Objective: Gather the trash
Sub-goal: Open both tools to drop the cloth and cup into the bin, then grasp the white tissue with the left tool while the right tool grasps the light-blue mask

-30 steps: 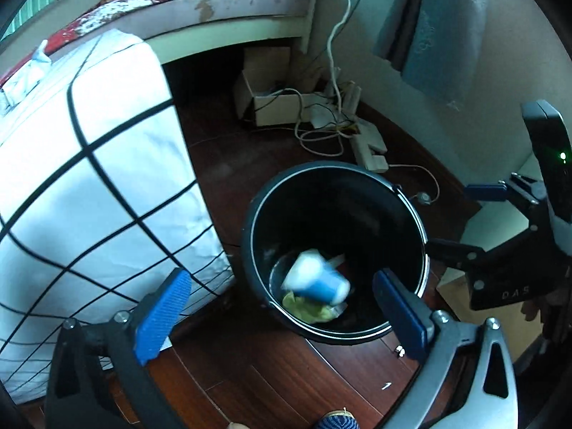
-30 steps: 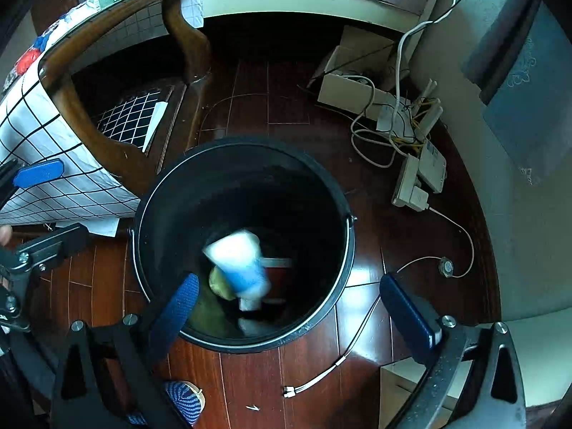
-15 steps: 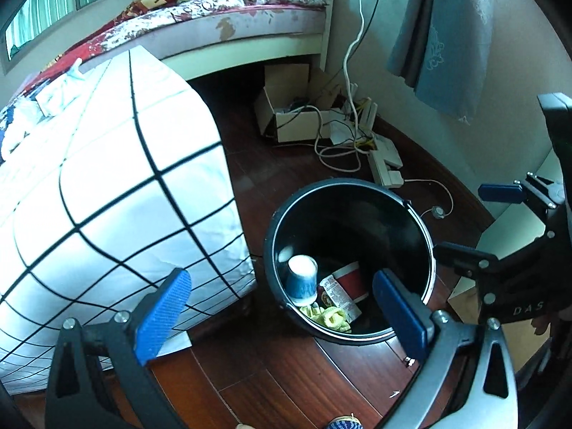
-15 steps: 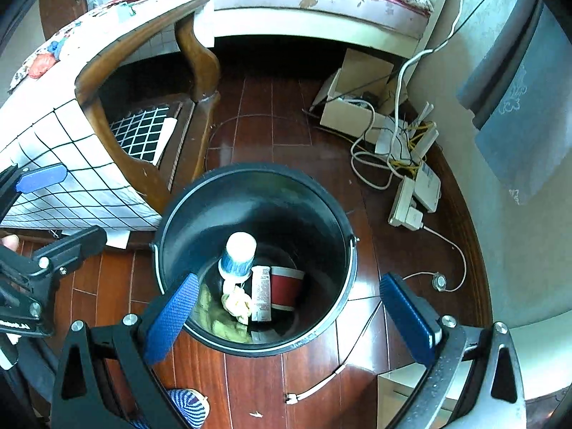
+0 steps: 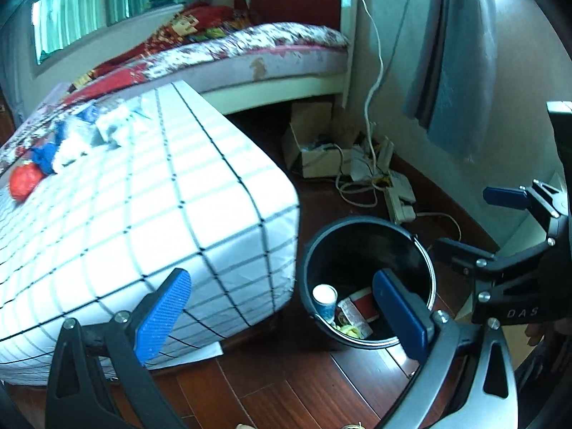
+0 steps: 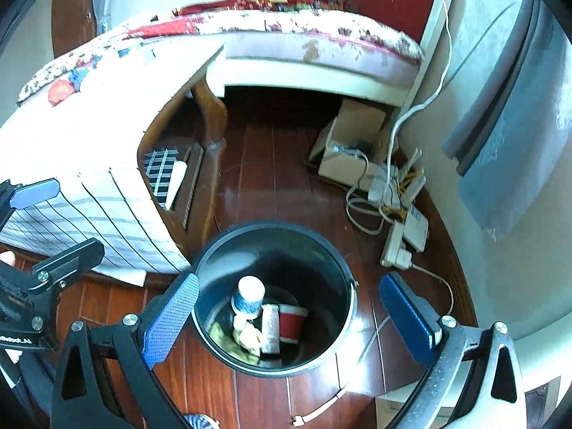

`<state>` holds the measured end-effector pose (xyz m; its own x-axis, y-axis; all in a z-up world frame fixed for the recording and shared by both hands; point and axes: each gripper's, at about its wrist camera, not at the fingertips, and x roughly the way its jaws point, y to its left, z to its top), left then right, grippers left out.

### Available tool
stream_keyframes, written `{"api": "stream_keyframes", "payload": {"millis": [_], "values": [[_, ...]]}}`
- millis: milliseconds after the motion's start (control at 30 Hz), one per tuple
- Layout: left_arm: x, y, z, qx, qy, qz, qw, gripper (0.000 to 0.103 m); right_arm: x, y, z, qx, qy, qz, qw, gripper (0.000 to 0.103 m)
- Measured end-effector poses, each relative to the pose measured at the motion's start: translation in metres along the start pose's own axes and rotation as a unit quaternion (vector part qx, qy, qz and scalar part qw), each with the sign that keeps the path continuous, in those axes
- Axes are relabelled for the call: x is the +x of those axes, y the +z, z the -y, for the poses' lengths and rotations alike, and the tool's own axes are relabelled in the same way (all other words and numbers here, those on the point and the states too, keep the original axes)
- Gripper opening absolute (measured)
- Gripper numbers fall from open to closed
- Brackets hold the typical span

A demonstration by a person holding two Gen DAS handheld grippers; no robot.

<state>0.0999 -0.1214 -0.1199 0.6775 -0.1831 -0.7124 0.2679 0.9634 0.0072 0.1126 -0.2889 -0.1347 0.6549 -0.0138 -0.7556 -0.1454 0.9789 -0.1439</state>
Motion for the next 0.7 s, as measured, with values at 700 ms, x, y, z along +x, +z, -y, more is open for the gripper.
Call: {"api": "stream_keyframes", "payload": {"millis": [700], "values": [[-0.041,0.002,-0.109,-0.081,0.089,0.048,0.9915,0.102,-0.026,0.065,-0.099,-0.02,0.045,0.081,0.995,0.102]]}}
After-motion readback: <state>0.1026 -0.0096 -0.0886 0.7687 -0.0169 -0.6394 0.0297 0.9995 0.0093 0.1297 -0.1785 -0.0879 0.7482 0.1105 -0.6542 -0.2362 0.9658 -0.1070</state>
